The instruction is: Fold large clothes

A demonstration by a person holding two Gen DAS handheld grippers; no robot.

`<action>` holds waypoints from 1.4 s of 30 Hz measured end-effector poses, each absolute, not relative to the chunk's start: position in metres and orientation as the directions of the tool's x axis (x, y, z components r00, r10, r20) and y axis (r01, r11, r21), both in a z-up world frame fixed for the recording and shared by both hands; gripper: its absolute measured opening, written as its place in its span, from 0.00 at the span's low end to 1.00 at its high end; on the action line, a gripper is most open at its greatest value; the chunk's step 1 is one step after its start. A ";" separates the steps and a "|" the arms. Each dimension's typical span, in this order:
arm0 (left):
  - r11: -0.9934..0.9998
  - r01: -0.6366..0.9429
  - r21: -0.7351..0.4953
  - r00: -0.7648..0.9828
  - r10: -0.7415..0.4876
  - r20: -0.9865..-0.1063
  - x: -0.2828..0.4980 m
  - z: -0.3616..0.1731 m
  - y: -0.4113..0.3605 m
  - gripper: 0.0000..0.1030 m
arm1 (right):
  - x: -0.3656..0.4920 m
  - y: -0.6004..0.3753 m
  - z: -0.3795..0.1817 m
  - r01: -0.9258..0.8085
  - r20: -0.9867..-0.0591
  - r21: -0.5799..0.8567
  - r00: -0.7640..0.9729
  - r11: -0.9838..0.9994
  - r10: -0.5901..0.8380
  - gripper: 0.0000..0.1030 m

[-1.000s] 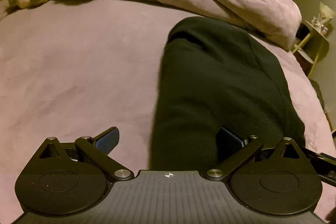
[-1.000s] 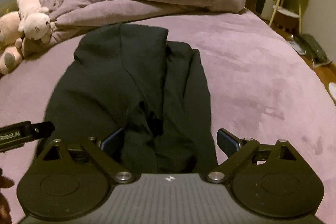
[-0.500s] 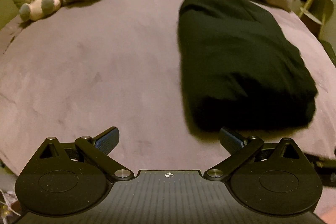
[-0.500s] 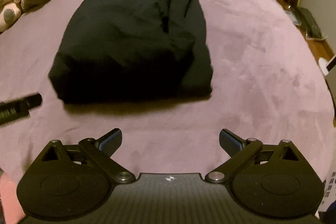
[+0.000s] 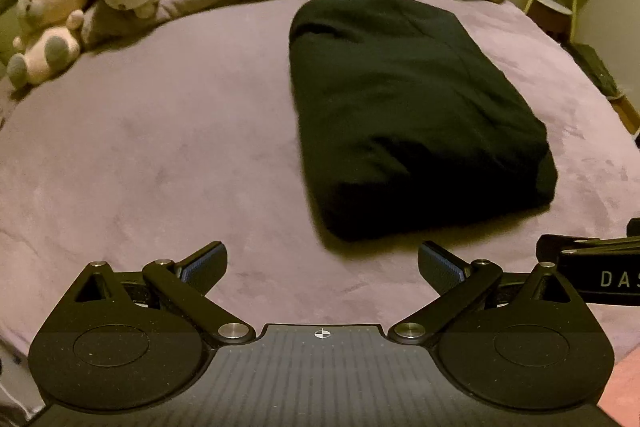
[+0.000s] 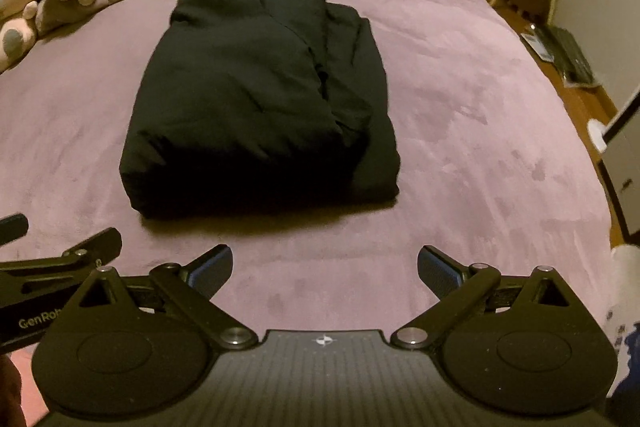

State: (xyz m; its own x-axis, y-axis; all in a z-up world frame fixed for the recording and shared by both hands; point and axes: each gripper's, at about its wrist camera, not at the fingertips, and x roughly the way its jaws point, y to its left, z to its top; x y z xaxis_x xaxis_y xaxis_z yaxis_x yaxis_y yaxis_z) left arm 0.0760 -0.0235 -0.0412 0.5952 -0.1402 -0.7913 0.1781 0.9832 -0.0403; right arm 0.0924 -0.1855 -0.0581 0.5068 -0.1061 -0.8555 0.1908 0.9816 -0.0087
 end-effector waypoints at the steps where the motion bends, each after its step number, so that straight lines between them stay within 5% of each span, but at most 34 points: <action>1: 0.982 0.181 -0.052 0.590 -0.151 -0.793 0.075 -0.040 -0.023 1.00 | 0.092 -0.188 -0.057 0.195 -0.856 -0.005 0.506 0.981 -0.105 0.96; 42: 0.986 0.165 -0.038 0.531 -0.121 -0.839 0.066 -0.037 -0.025 1.00 | 0.076 -0.200 -0.050 0.243 -0.865 0.021 0.491 0.970 -0.105 0.96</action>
